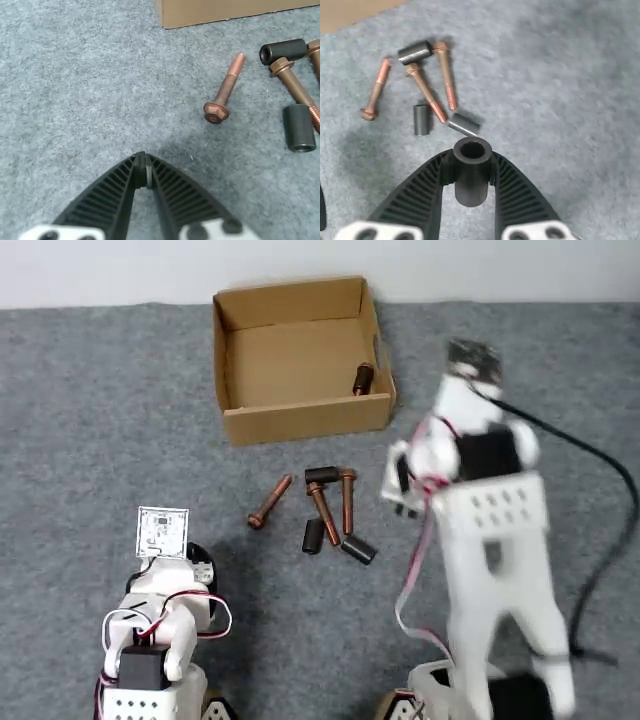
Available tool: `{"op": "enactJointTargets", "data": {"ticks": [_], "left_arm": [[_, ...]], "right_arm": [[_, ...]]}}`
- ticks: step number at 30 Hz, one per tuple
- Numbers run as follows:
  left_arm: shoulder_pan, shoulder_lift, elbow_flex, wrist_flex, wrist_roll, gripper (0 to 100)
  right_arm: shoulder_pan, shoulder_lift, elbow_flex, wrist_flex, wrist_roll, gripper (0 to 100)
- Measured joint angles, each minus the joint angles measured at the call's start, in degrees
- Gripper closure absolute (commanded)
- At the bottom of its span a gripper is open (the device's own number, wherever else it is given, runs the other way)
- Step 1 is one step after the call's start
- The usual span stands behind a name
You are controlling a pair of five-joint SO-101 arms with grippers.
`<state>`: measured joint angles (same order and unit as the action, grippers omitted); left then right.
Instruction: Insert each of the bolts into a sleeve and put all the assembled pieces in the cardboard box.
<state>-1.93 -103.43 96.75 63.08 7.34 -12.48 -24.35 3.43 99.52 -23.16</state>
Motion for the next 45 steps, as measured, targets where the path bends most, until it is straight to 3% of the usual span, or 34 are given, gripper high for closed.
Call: {"op": "enactJointTargets", "data": {"ticks": [5, 11, 19, 26, 32, 45], "left_arm": [[0.0, 0.0, -1.93, -1.93, -0.62, 95], [0.0, 0.44, -14.33, 1.41, -1.23, 94], [1.23, 21.71, -34.02, 6.07, 0.53, 94], [12.66, 48.97, -52.92, 14.15, 11.16, 99], [20.92, 62.15, -59.16, 14.95, 16.44, 99], [24.62, 78.07, -59.52, 2.81, 27.43, 99]], "right_arm": [[3.16, -19.43, 16.0, -5.71, 1.76, 99.0], [5.1, -44.57, 37.19, -10.29, 5.54, 99.1], [5.54, -69.8, 49.67, -9.67, 5.8, 99.1], [9.32, -76.66, 54.33, -8.35, 5.8, 99.1], [10.73, -79.3, 54.95, -8.35, 5.63, 99.1], [10.64, -79.47, 56.26, -8.26, 0.79, 99.1]]}}
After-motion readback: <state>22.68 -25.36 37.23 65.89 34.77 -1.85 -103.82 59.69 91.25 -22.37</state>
